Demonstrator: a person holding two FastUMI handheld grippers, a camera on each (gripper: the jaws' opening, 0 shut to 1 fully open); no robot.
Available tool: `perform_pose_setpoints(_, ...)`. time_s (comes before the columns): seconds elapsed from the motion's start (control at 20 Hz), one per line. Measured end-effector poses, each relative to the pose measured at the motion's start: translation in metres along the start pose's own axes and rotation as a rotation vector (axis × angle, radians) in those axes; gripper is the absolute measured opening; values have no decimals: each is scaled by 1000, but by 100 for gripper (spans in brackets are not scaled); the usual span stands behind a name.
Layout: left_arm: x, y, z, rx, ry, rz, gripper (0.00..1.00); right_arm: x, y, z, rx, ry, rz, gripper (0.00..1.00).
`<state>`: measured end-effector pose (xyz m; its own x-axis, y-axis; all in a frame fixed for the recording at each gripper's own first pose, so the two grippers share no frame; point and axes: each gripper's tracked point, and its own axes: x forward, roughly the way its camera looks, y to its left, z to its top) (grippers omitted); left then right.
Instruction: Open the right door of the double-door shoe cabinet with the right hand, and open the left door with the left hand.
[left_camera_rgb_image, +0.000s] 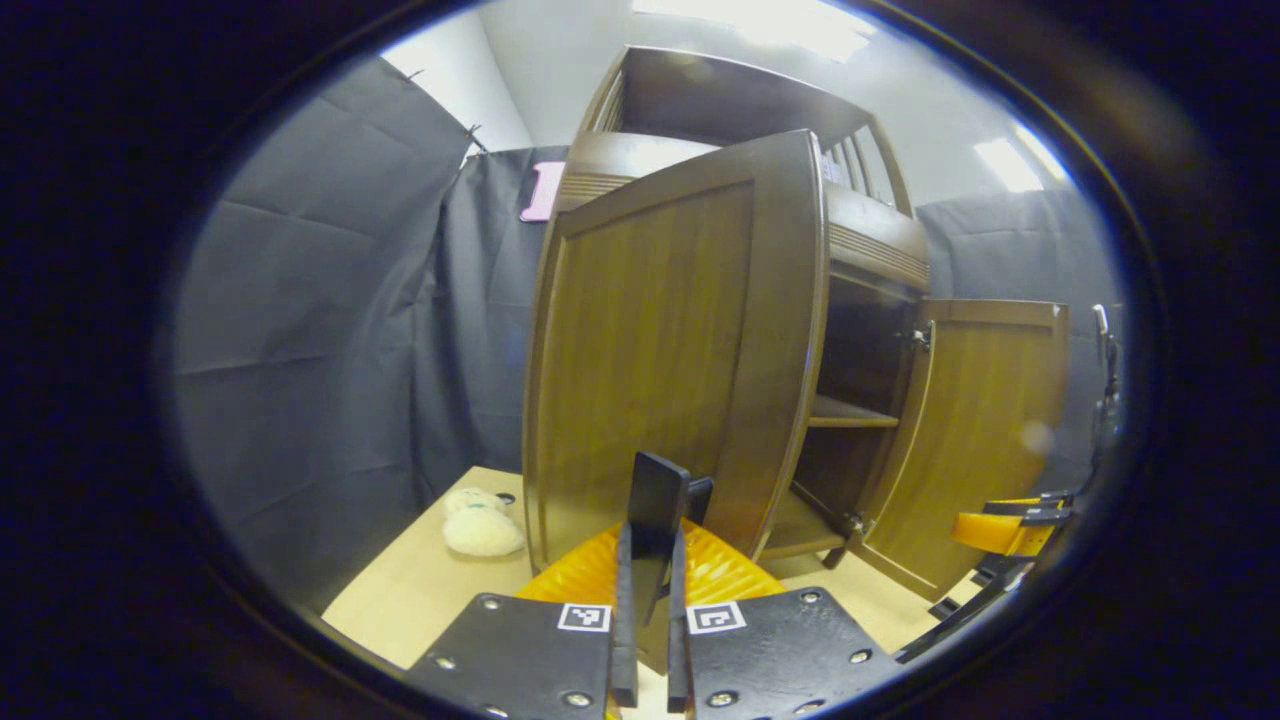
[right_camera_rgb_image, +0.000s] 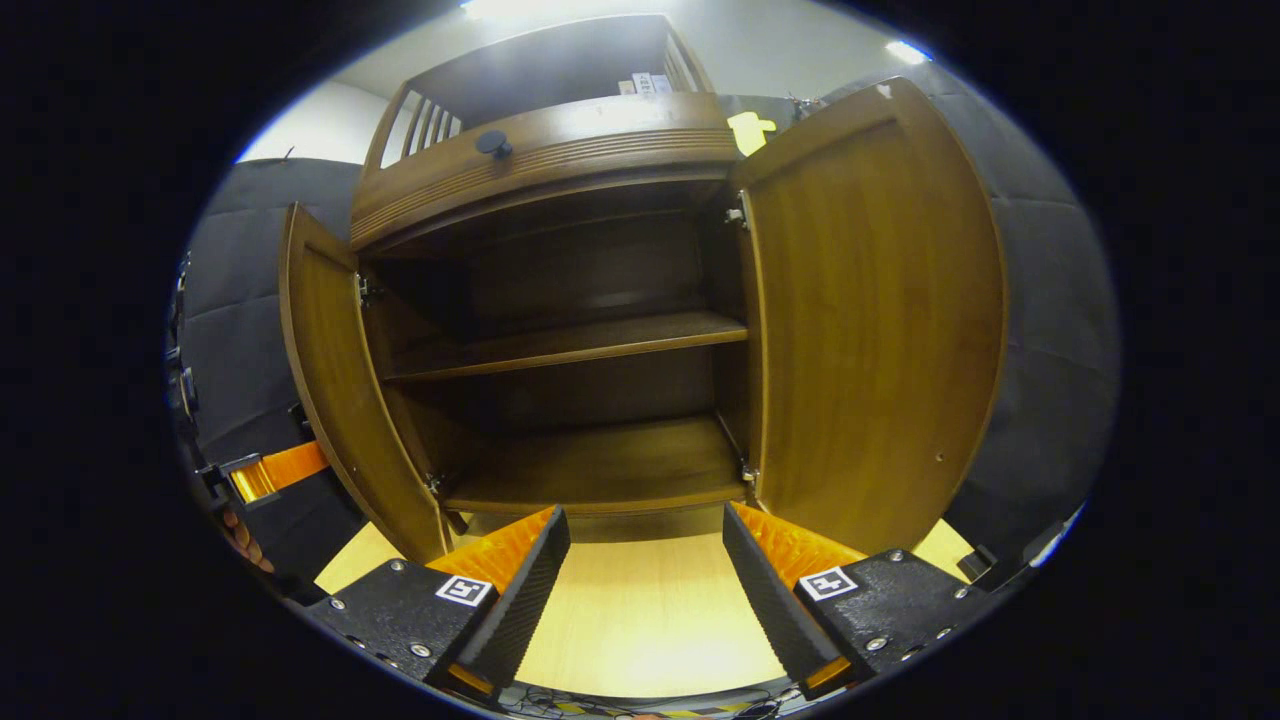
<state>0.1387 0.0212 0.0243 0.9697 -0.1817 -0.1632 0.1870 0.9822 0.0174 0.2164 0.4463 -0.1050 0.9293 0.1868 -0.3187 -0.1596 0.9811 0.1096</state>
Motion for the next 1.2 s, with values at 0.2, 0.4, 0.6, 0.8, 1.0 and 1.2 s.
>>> perform_pose_setpoints(0.2,-19,37,-2,-10,-1,49,15,5,16,-3,-11,15,34,95)
perform_pose_setpoints(0.4,-36,77,-5,-25,-18,97,9,9,22,-5,-3,12,32,95)
perform_pose_setpoints(0.6,-47,112,-3,-51,-47,42,5,9,23,-7,3,26,24,95)
perform_pose_setpoints(0.8,-49,161,-3,-36,-35,17,5,4,19,-2,-25,50,-17,96)
perform_pose_setpoints(1.0,-50,172,-1,-29,-35,-55,2,-3,17,14,-62,59,-32,95)
perform_pose_setpoints(1.2,-57,176,-7,2,-44,-27,3,-5,12,32,-81,29,-43,92)
